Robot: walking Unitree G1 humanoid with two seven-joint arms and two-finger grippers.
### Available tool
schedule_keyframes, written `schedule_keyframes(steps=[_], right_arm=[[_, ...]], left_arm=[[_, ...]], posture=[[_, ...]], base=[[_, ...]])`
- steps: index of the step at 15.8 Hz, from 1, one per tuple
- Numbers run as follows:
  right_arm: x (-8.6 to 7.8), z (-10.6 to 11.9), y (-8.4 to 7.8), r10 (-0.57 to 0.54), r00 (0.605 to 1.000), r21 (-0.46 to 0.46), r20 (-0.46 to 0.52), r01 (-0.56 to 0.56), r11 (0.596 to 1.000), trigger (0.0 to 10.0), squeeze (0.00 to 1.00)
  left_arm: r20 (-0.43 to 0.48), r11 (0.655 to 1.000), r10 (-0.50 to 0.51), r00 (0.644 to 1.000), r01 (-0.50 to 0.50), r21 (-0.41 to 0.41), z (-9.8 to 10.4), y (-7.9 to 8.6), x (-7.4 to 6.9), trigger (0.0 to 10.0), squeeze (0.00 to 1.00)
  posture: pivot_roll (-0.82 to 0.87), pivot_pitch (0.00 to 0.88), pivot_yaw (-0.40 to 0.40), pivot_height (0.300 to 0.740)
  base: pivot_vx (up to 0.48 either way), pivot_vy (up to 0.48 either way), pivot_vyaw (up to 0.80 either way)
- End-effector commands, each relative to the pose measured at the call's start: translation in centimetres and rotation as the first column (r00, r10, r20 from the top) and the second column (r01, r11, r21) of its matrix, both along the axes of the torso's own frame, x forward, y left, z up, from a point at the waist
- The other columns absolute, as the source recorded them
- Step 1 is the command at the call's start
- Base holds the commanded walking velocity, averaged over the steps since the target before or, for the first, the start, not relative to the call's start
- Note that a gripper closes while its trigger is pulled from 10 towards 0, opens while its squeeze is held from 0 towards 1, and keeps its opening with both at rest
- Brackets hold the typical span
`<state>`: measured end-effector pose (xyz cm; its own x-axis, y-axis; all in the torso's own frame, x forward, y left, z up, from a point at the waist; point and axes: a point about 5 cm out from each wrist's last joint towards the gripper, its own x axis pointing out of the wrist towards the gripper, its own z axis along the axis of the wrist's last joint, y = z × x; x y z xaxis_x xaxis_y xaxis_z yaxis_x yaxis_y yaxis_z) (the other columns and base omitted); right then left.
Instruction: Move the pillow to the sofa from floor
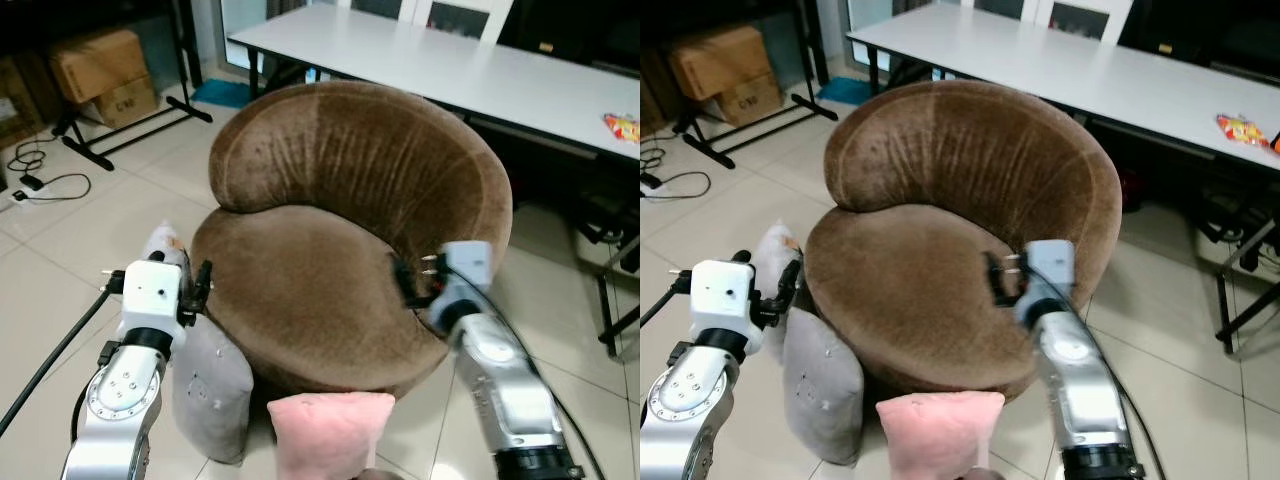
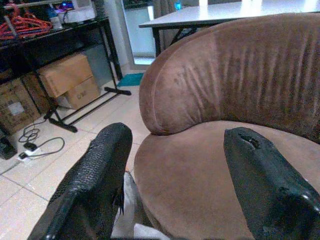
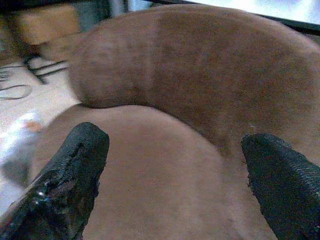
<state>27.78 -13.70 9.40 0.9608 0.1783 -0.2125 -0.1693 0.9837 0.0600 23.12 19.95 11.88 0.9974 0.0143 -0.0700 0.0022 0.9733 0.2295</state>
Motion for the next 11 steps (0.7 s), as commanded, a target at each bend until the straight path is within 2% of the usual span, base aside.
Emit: schedule_keyframes(steps=[1, 8, 11], right_arm=[[0.15, 0.15, -0.3, -0.006, 1.0, -0.007, 0.004, 0.006, 1.0, 10.0, 0.0], [0.22, -0.05, -0.59, 0.004, 1.0, -0.037, -0.007, -0.004, 0.999, 10.0, 0.0], [0.17, -0.12, -0.56, 0.002, 1.0, -0.041, -0.01, -0.002, 0.999, 10.0, 0.0]], left_arm=[[-0.001, 1.0, -0.002, 1.0, 0.002, -0.01, -0.06, -0.05, -0.15, 10.0, 0.0], [-0.007, 1.0, 0.001, 1.0, -0.001, 0.007, -0.46, 0.03, -0.36, 10.0, 0.0], [0.019, 1.0, 0.012, 1.0, -0.012, -0.007, -0.26, 0.07, -0.38, 10.0, 0.0]], posture=[[-0.07, 0.0, -0.062, 0.67], [-0.07, 0.0, -0.066, 0.61], [-0.07, 0.0, -0.066, 0.585]], base=[[0.0, 0.0, 0.0], [0.0, 0.0, 0.0], [0.0, 0.0, 0.0]])
